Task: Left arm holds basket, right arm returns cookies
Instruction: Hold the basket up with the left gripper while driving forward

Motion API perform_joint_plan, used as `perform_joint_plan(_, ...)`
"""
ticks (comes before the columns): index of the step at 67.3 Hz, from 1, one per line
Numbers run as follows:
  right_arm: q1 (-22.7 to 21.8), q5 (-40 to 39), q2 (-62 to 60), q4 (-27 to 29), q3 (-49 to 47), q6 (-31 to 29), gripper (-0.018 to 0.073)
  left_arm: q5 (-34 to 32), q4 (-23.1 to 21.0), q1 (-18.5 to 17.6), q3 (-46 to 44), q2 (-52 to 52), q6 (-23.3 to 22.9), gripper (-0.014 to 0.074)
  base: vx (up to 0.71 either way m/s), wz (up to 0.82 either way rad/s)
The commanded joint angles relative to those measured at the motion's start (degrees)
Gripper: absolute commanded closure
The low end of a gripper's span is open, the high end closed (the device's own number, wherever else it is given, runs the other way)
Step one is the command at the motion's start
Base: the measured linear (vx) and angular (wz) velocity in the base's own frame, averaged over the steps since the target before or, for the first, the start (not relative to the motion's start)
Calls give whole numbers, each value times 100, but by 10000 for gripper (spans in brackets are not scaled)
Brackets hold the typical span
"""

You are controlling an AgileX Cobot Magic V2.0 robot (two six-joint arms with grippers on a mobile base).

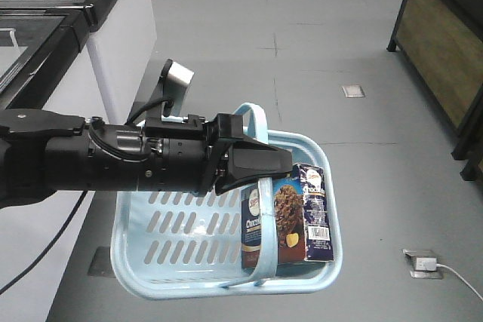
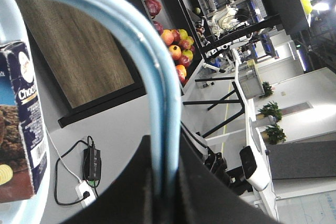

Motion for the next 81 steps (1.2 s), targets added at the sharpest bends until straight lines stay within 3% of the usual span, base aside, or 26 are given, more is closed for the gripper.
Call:
perform_joint_plan(1, 3, -423, -35, -13, 17, -32, 563, 268, -671, -19, -215, -230, 94, 603, 4, -4)
perform_joint_plan(40, 3, -423, -35, -13, 17, -32, 563, 292, -671, -19, -215, -230, 89, 603, 18, -4)
perform_joint_plan(81, 3, -423, -35, -13, 17, -32, 563, 248, -674, -19, -215, -230, 88, 603, 40, -6)
